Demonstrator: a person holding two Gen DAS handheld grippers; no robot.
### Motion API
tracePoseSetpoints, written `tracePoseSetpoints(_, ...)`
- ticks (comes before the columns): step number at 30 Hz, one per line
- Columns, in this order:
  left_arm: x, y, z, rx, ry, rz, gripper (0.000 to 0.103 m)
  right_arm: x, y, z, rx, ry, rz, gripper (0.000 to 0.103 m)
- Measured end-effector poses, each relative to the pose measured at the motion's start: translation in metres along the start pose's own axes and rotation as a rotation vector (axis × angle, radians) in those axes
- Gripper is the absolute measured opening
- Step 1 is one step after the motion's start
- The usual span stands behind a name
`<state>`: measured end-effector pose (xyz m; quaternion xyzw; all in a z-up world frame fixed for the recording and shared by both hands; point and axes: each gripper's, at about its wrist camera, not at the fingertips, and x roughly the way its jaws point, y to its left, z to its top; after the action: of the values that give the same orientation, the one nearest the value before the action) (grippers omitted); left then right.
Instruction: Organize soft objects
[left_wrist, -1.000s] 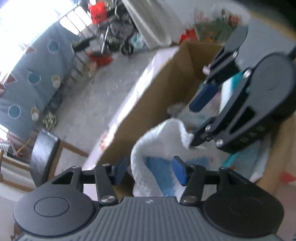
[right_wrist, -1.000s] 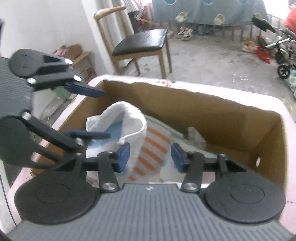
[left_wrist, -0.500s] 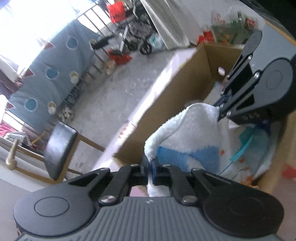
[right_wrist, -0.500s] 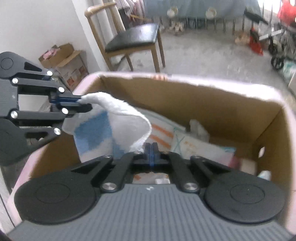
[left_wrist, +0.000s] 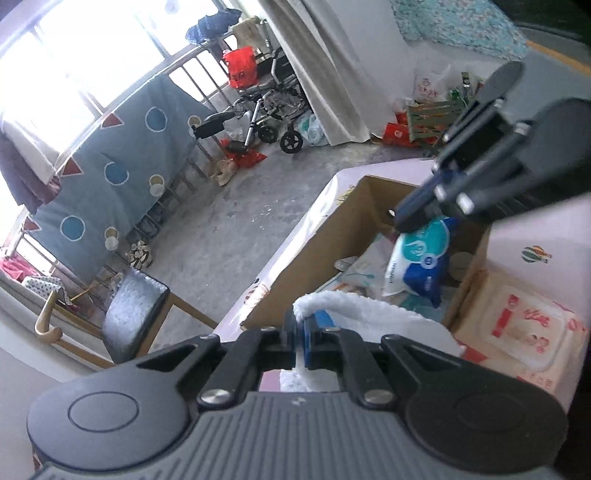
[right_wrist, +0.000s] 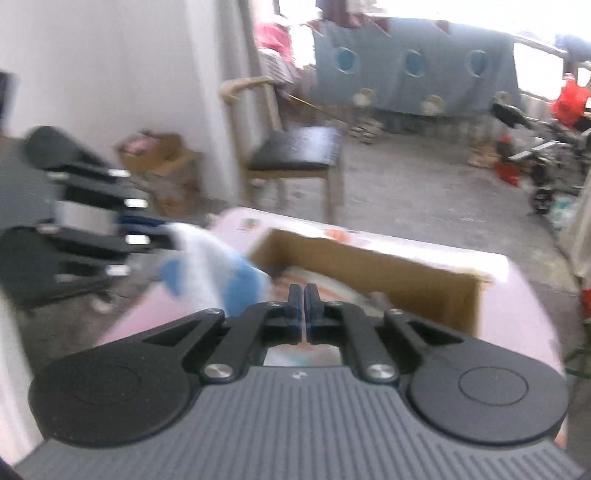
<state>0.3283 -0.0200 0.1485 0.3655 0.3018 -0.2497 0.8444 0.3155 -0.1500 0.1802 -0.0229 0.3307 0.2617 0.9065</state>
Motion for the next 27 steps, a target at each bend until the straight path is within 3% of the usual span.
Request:
tracePoseSetpoints(1,-0.002,-0.004,0.001,0.002,-0.001,0.004,0.004,-0.008,0.006,-0.005,-0.013,-0.009,0.031,0.017)
tracePoseSetpoints(3,-0.004,-0.009,0.006,0.003,0.01,-0.001,0.004,-0.015,0.019,-0.015,-0.041,-0.013,0.038,0.061)
tracePoseSetpoints(5,-0.009,-0.013,0.007,0.003,0.011,-0.008,0.004,-0.013,0.034,-0.024,-0.069,-0.008,0.036,0.072)
tracePoseSetpoints(7,-0.015,-0.017,0.006,0.004,0.001,-0.015,0.004,-0.005,0.045,-0.032,-0.078,0.008,0.05,0.073)
tracePoseSetpoints(8,-0.019,-0.019,0.007,0.005,-0.01,-0.025,0.004,0.001,0.051,-0.035,-0.084,0.015,0.039,0.065)
tracePoseSetpoints(9,-0.022,-0.02,0.007,0.006,-0.018,-0.03,0.004,0.009,0.054,-0.038,-0.091,0.016,0.006,0.005)
tracePoseSetpoints(11,-0.028,-0.021,0.006,0.017,-0.027,-0.024,0.005,0.018,0.065,-0.042,-0.143,0.011,-0.163,0.001)
tracePoseSetpoints(14,-0.032,-0.019,0.002,0.046,-0.019,-0.012,0.005,0.009,0.073,-0.035,-0.227,-0.025,-0.25,0.001)
tracePoseSetpoints(19,-0.062,-0.01,0.001,0.029,-0.07,-0.017,0.005,-0.046,0.081,0.009,-0.324,-0.051,-0.214,0.001)
tracePoseSetpoints(22,-0.084,-0.006,0.006,0.044,-0.1,-0.021,0.005,-0.079,0.089,0.028,-0.424,-0.017,-0.182,0.002)
tracePoseSetpoints(27,-0.071,0.007,0.012,-0.002,-0.075,-0.038,0.005,-0.073,0.079,0.07,-0.383,0.063,-0.118,0.003)
